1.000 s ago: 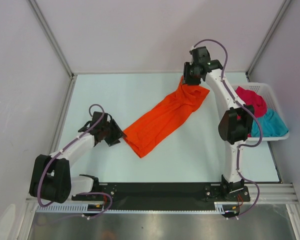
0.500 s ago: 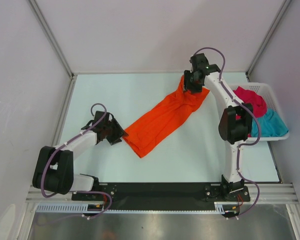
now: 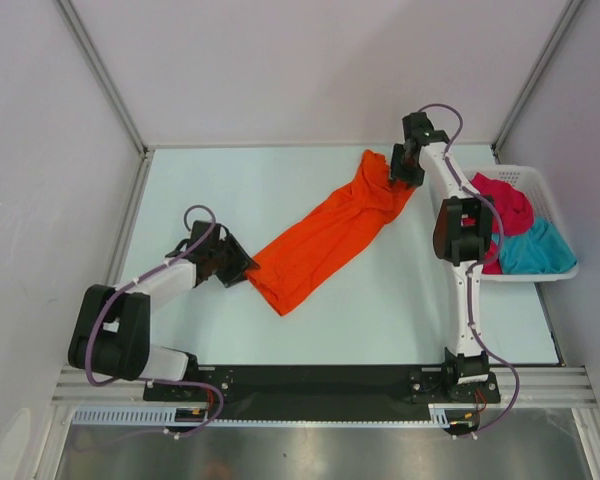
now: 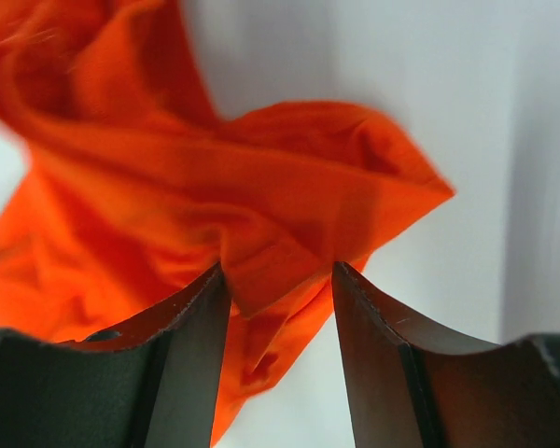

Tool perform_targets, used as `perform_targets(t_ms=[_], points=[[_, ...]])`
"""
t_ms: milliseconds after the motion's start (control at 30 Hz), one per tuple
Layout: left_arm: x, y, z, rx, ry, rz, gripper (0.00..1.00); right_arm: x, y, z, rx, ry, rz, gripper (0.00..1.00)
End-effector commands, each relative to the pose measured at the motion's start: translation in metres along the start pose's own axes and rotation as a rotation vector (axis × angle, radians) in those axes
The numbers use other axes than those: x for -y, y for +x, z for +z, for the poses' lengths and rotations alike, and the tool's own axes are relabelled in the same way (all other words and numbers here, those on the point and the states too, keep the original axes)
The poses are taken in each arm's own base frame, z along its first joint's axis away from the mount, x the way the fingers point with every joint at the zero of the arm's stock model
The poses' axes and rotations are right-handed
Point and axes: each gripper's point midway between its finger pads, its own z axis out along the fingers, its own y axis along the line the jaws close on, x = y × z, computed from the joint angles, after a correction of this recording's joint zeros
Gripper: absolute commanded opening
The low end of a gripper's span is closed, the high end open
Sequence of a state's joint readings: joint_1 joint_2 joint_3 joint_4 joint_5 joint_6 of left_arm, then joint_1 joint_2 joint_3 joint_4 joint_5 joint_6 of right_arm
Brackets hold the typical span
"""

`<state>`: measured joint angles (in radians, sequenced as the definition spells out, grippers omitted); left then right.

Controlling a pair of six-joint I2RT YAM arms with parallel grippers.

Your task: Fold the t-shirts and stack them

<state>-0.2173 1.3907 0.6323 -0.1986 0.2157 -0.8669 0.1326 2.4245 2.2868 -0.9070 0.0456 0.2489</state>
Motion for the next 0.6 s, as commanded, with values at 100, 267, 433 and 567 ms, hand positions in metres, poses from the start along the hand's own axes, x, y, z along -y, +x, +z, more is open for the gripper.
perform_targets(t_ms=[100,267,433,567], points=[[0.013,-0.004,0.005,0.0,0.038,0.012,0.55,0.036,-0.02,0.021,0.04,0.088,0.019,0.52],[0.011,-0.003,0.01,-0.02,0.024,0.017,0.55,0.054,-0.014,0.043,0.018,0.123,0.046,0.53],[0.012,-0.005,0.01,-0.017,0.018,0.027,0.55,0.069,-0.013,0.051,0.022,0.183,0.047,0.52],[0.012,-0.006,0.009,-0.016,0.015,0.032,0.55,0.071,-0.02,0.043,0.039,0.184,0.052,0.52]])
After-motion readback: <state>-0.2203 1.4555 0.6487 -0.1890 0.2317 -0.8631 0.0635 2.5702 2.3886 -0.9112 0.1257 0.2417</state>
